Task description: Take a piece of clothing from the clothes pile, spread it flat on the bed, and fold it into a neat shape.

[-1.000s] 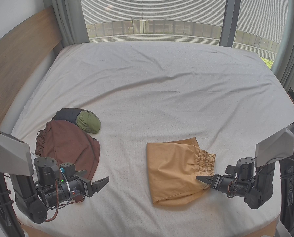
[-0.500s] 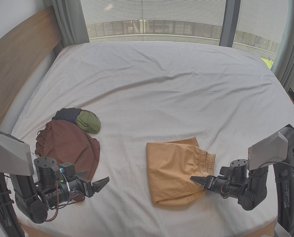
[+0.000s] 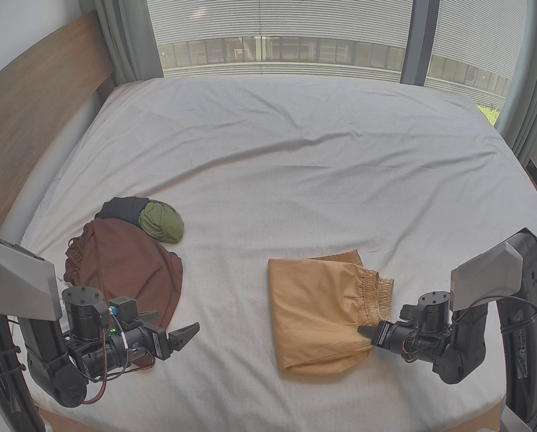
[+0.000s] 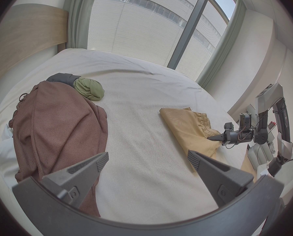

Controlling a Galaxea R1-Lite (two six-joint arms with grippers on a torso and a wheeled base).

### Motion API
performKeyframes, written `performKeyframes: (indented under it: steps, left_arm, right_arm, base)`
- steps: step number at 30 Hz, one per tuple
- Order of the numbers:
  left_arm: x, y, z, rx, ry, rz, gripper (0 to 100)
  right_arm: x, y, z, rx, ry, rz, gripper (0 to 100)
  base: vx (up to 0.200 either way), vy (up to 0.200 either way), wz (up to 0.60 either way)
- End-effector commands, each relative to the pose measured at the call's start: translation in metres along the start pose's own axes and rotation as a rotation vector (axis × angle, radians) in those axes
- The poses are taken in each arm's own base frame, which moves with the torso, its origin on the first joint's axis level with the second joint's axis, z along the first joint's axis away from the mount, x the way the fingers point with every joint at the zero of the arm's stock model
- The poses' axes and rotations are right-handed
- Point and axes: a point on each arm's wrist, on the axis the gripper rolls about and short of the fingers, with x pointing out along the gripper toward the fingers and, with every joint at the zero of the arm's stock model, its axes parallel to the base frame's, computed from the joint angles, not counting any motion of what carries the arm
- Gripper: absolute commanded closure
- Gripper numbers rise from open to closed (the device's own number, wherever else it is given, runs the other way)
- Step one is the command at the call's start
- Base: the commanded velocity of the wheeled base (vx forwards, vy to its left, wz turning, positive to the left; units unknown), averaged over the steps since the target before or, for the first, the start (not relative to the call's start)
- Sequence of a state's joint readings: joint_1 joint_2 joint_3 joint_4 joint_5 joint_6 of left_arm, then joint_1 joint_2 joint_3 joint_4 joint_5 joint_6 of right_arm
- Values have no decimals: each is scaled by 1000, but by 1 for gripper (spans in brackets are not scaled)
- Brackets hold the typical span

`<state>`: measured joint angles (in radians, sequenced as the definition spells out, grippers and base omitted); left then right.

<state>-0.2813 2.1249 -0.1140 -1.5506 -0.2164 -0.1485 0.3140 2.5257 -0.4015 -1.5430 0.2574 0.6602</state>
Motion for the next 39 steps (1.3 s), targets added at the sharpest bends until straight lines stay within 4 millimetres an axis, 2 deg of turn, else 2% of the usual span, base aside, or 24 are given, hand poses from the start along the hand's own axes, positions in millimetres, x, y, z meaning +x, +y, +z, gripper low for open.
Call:
performKeyframes:
  steps: [1,5,12,23,29,39]
  left_arm:
    - [0,1,-1,-4,4,3,0]
    - [0,0,0,-2,0,1,0]
    - [0,0,0,-8,1,1,0]
    - [-1,0,-1,-20,3,-2,0]
    - [-1,0,0,-20,0,-2,0]
    - [0,-2,0,-35,-2,-10,0]
  right_arm:
    - [-2,2,1,-1,1,8,100]
    - [-4,9,4,-11,-8,32,100]
    - [-28,49,34,-7,-79,206,100]
    - [-52,83,61,-44,-132,385,100]
    - [-51,109,72,-37,-164,482,100]
    - [-43,125,89,-18,-214,549,100]
  base:
    - [0,0,0]
    - [0,0,0]
    - [0,0,0]
    - [0,0,0]
    - [0,0,0]
    - [0,0,0]
